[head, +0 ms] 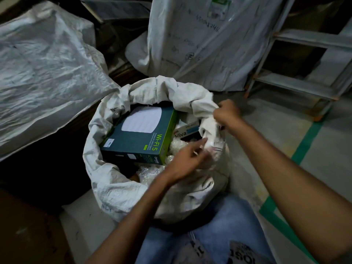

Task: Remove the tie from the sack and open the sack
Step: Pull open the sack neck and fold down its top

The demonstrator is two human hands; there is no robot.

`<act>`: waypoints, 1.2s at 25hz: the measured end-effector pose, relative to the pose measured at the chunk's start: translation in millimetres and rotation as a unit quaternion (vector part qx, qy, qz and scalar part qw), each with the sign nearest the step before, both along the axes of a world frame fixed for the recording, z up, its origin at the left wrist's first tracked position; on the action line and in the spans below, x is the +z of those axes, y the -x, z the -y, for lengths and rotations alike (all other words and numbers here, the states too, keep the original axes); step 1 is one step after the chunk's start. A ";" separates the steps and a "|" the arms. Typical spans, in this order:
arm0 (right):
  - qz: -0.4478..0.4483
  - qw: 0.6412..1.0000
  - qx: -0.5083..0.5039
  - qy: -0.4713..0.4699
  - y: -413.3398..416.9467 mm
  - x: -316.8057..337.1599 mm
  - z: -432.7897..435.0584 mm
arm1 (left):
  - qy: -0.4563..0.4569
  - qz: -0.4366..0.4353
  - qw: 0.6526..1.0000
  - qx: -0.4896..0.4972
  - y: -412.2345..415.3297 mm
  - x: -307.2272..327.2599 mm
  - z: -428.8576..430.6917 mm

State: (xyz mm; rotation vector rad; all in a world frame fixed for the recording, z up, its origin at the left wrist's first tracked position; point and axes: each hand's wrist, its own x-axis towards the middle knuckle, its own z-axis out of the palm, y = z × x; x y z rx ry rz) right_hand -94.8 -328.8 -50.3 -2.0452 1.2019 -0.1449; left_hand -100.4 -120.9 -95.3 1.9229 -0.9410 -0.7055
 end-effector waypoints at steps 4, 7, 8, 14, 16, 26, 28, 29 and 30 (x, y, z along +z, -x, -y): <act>0.077 0.974 -0.035 -0.208 4.2 12.8 29.4 | -0.048 0.434 0.900 0.012 -91.1 22.3 33.4; 0.054 0.986 0.026 -0.156 7.6 23.0 23.6 | -0.118 0.575 0.805 -0.092 -156.8 29.7 93.3; 0.034 0.994 0.038 -0.097 6.8 25.7 19.8 | -0.127 0.569 0.801 -0.133 -175.4 30.0 114.7; -0.101 0.902 0.159 0.388 -35.3 12.4 -46.9 | -0.194 0.456 0.820 -0.287 -259.1 40.5 196.6; -0.172 0.926 0.118 0.315 -65.0 -15.4 -46.5 | -0.300 0.376 0.808 -0.340 -278.7 41.9 222.5; -0.055 0.986 -0.020 0.159 -74.6 -42.3 27.9 | -0.102 0.549 0.778 -0.286 -276.3 35.8 143.3; -0.060 0.981 -0.024 0.185 -79.5 -39.2 22.9 | -0.119 0.566 0.759 -0.301 -287.1 18.1 126.7; -0.070 0.968 0.000 0.242 -81.4 -41.1 16.4 | -0.128 0.542 0.774 -0.302 -294.4 13.8 127.0; -0.069 0.948 0.029 0.309 -83.6 -43.7 8.9 | -0.128 0.507 0.799 -0.297 -302.0 11.4 132.7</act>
